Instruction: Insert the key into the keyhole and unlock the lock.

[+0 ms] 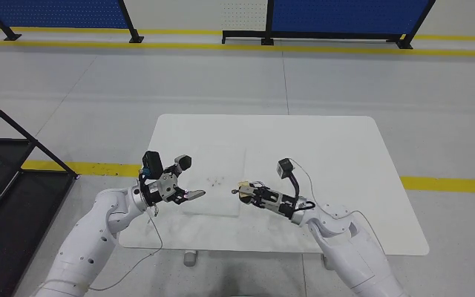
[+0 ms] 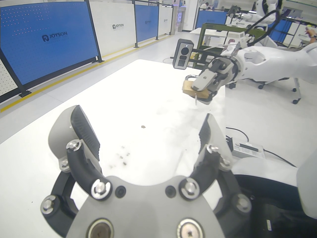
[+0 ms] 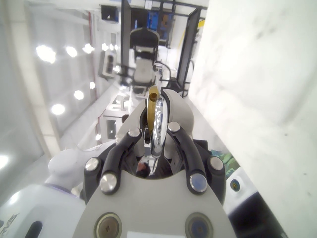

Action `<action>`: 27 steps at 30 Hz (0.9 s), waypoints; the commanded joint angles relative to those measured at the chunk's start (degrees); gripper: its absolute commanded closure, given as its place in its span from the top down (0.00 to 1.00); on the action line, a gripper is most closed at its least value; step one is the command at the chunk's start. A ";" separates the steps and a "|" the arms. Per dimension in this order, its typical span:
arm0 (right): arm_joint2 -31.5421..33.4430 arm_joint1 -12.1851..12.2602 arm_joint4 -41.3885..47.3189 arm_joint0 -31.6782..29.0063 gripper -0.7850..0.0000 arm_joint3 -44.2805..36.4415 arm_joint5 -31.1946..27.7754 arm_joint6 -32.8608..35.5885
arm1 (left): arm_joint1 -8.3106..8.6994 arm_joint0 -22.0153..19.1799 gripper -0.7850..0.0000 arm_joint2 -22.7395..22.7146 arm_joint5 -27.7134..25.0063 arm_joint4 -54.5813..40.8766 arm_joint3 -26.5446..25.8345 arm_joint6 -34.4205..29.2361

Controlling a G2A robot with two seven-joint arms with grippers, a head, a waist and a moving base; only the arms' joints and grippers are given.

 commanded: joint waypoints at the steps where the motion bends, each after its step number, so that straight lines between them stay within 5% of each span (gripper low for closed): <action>1: 0.86 0.36 -3.19 -0.59 0.00 -0.16 1.49 -1.77 | 0.00 0.00 1.00 0.00 0.00 0.00 0.00 0.00; 11: 2.72 1.42 -14.52 -2.54 0.00 -0.71 11.16 -8.16 | 0.00 0.00 1.00 0.00 0.00 0.00 0.00 0.00; 27: -1.17 0.27 -20.24 0.50 0.00 2.42 24.57 -13.94 | 0.00 0.00 1.00 0.00 0.00 0.00 0.00 0.00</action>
